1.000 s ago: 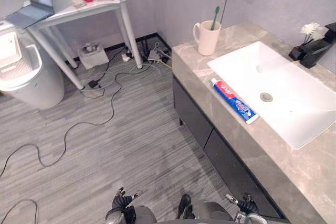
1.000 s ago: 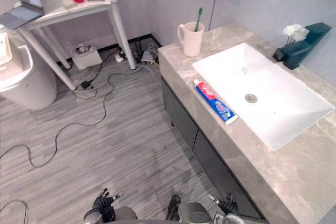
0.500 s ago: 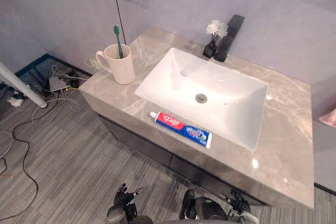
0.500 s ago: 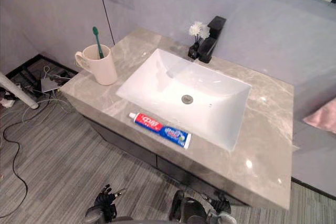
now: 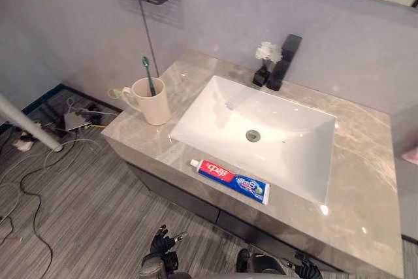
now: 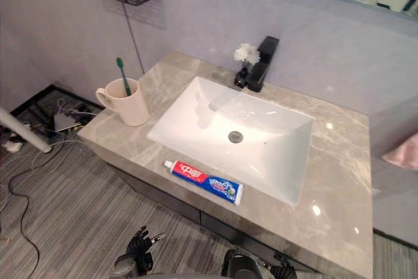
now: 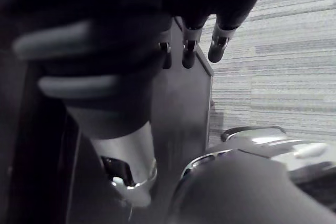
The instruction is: Organize washtable
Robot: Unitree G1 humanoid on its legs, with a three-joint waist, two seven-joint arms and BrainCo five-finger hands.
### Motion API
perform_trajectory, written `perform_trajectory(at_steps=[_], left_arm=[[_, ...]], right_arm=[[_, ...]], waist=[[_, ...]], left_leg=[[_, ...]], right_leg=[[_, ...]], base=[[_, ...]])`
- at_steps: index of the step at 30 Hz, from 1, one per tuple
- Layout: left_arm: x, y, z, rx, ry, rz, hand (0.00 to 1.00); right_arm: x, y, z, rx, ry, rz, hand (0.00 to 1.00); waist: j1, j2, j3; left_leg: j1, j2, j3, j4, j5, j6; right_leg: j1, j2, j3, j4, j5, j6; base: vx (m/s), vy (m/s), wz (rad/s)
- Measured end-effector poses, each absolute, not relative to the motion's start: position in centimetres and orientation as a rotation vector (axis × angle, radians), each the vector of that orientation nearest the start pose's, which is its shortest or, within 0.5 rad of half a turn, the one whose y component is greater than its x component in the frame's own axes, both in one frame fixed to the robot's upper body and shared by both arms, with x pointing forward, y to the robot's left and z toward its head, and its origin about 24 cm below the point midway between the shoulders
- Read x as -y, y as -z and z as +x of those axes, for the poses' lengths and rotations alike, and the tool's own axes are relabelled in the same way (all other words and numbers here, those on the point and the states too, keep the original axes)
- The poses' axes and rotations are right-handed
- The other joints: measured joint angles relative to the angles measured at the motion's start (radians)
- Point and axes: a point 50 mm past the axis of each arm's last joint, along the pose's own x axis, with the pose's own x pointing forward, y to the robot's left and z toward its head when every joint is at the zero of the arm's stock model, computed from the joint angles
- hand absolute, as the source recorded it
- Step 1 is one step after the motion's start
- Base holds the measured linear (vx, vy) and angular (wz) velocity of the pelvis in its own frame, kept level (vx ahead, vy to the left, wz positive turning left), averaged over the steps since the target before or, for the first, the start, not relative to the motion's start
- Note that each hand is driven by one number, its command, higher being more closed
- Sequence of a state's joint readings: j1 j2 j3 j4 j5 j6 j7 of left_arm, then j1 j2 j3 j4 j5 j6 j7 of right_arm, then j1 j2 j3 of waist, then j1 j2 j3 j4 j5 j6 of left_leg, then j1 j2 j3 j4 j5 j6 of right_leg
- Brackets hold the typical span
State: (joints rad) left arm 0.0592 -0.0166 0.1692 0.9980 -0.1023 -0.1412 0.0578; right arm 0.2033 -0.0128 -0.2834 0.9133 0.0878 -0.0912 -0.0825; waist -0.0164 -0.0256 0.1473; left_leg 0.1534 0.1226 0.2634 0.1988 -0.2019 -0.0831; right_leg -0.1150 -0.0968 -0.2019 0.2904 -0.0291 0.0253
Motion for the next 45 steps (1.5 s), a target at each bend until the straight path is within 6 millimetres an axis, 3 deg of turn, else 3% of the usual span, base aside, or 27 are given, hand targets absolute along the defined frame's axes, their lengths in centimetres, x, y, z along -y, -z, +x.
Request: perform_trajectory(at_steps=[2, 3, 4, 8, 10, 13, 14, 16, 18, 21, 22, 23, 24, 25, 26, 29, 34, 44, 45], left_arm=[[-17.3, 15.1, 12.2, -0.913, -0.282, -0.148, 0.00], [-17.6, 15.0, 12.5, -0.904, -0.295, -0.150, 0.00], [-17.7, 15.0, 12.4, -0.906, -0.304, -0.155, 0.00], [-17.9, 15.2, 11.8, -0.924, -0.318, -0.160, 0.00], [-17.9, 15.3, 11.8, -0.930, -0.316, -0.161, 0.00], [-18.0, 15.4, 11.4, -0.939, -0.323, -0.164, 0.00], [-18.1, 15.4, 11.4, -0.940, -0.329, -0.166, 0.00], [-18.9, 15.2, 11.6, -0.930, -0.351, -0.169, 0.00], [-19.1, 15.2, 11.5, -0.928, -0.357, -0.166, 0.00], [-19.5, 15.3, 11.1, -0.935, -0.382, -0.159, 0.00], [-19.5, 15.5, 10.4, -0.953, -0.399, -0.167, 0.00], [-19.1, 15.7, 9.8, -0.967, -0.413, -0.192, 0.00], [-18.8, 15.8, 9.5, -0.976, -0.423, -0.212, 0.00], [-18.8, 15.9, 9.1, -0.986, -0.429, -0.214, 0.00], [-19.1, 16.0, 8.9, -0.999, -0.424, -0.196, 0.00], [-19.5, 16.0, 8.9, -1.011, -0.394, -0.157, 0.00], [-19.8, 16.1, 8.7, -1.023, -0.389, -0.143, 0.00], [-19.9, 16.2, 8.6, -1.049, -0.365, -0.119, 0.00], [-20.9, 16.2, 7.6, -1.071, -0.375, -0.085, 0.00]], right_arm=[[20.9, 15.2, 8.1, -0.969, 0.454, 0.128, 0.00], [21.0, 15.1, 8.4, -0.961, 0.455, 0.129, 0.00], [20.9, 15.1, 8.4, -0.958, 0.454, 0.130, 0.00], [21.0, 15.2, 8.3, -0.966, 0.454, 0.126, 0.00], [21.2, 15.3, 8.3, -0.971, 0.456, 0.121, 0.00], [21.8, 15.2, 8.0, -0.975, 0.464, 0.107, 0.00], [21.8, 15.3, 7.7, -0.987, 0.467, 0.107, 0.00], [21.3, 15.6, 7.5, -1.014, 0.464, 0.122, 0.00], [21.3, 15.7, 7.0, -1.030, 0.475, 0.135, 0.00], [21.4, 15.7, 7.1, -1.030, 0.475, 0.133, 0.00], [21.8, 15.6, 7.3, -1.022, 0.473, 0.121, 0.00], [22.4, 15.4, 7.5, -1.009, 0.476, 0.102, 0.00], [22.8, 15.4, 7.6, -1.008, 0.481, 0.096, 0.00], [22.8, 15.4, 7.6, -1.013, 0.481, 0.094, 0.00], [22.4, 15.6, 7.3, -1.025, 0.478, 0.104, 0.00], [21.6, 16.1, 5.8, -1.081, 0.483, 0.125, 0.00], [21.9, 16.3, 5.5, -1.097, 0.489, 0.122, 0.00], [22.2, 16.5, 5.6, -1.128, 0.504, 0.129, 0.00], [22.4, 16.3, 6.9, -1.108, 0.491, 0.118, 0.00]], waist=[[0.003, 0.014, 0.007], [0.005, 0.003, 0.011], [0.005, 0.003, 0.009], [0.013, 0.016, -0.005], [0.006, 0.022, -0.002], [0.008, 0.049, 0.005], [0.009, 0.049, 0.005], [0.013, 0.022, 0.008], [0.026, 0.008, 0.011], [0.033, 0.006, 0.012], [0.035, 0.020, 0.008], [0.032, 0.057, 0.000], [0.032, 0.071, -0.002], [0.033, 0.085, -0.013], [0.027, 0.055, -0.023], [0.024, 0.033, -0.035], [0.026, 0.028, -0.048], [0.025, 0.032, -0.049], [0.028, 0.037, -0.046]], left_leg=[[-0.005, 0.018, 0.056, -0.004, -0.046, 0.013], [-0.018, 0.027, 0.086, 0.009, -0.061, 0.015], [-0.023, 0.034, 0.093, 0.016, -0.063, 0.011], [-0.016, 0.061, 0.112, -0.018, -0.072, -0.007], [-0.015, 0.075, 0.096, -0.019, -0.076, -0.015], [-0.007, 0.114, 0.083, 0.033, -0.062, -0.057], [-0.013, 0.121, 0.076, 0.062, -0.058, -0.057], [-0.060, 0.126, 0.057, 0.170, -0.052, -0.024], [-0.086, 0.128, 0.059, 0.186, -0.058, -0.021], [-0.128, 0.108, 0.002, 0.157, -0.053, -0.020], [-0.121, 0.095, -0.036, 0.094, -0.052, -0.023], [-0.119, 0.105, -0.075, 0.023, -0.050, -0.034], [-0.120, 0.107, -0.084, 0.026, -0.020, -0.058], [-0.112, 0.093, -0.066, 0.022, -0.011, -0.050], [-0.097, 0.069, -0.052, 0.005, -0.005, -0.041], [-0.055, 0.008, -0.045, -0.078, 0.037, -0.012], [0.002, -0.054, -0.070, -0.113, 0.046, -0.003], [0.017, -0.061, -0.073, -0.082, 0.046, -0.003], [0.032, -0.035, -0.095, -0.130, 0.023, 0.004]], right_leg=[[-0.020, 0.010, -0.006, 0.009, -0.039, -0.004], [-0.042, 0.000, -0.030, 0.035, -0.086, -0.025], [-0.044, -0.005, -0.051, 0.036, -0.090, -0.032], [-0.031, 0.063, -0.042, -0.079, -0.022, -0.036], [-0.021, 0.084, -0.044, -0.096, -0.018, -0.038], [0.009, 0.123, -0.047, -0.105, -0.033, -0.059], [0.017, 0.127, -0.046, -0.105, -0.037, -0.065], [0.050, 0.103, -0.031, -0.123, -0.043, -0.066], [0.068, 0.082, -0.008, -0.131, -0.046, -0.063], [0.072, 0.044, 0.040, -0.130, -0.047, -0.032], [0.072, 0.045, 0.076, -0.130, -0.042, -0.017], [0.070, 0.067, 0.100, -0.138, -0.031, 0.003], [0.073, 0.074, 0.117, -0.145, -0.019, 0.014], [0.088, 0.075, 0.147, -0.181, 0.006, 0.032], [0.098, 0.057, 0.166, -0.211, 0.028, 0.042], [0.117, 0.012, 0.176, -0.256, 0.047, 0.061], [0.171, -0.034, 0.170, -0.296, 0.052, 0.088], [0.204, -0.040, 0.181, -0.317, 0.052, 0.088], [0.218, -0.002, 0.183, -0.384, 0.101, 0.080]], base=[[-0.22, -0.049, -0.23], [-0.19, -0.084, -0.22], [-0.20, -0.116, -0.42], [-0.08, -0.139, -0.47], [0.02, -0.127, -0.09], [0.09, -0.089, -0.03], [0.11, -0.077, 0.03], [0.09, -0.071, 0.04], [0.06, 0.043, -0.17], [0.03, 0.128, -0.43], [0.01, 0.223, -0.89], [0.02, 0.250, -0.94], [0.06, 0.282, -0.93], [0.14, 0.324, -0.76], [0.13, 0.262, -0.62], [0.17, 0.245, -0.14], [0.19, 0.152, 0.12], [0.05, 0.000, -0.08], [-0.03, -0.024, -0.03]])
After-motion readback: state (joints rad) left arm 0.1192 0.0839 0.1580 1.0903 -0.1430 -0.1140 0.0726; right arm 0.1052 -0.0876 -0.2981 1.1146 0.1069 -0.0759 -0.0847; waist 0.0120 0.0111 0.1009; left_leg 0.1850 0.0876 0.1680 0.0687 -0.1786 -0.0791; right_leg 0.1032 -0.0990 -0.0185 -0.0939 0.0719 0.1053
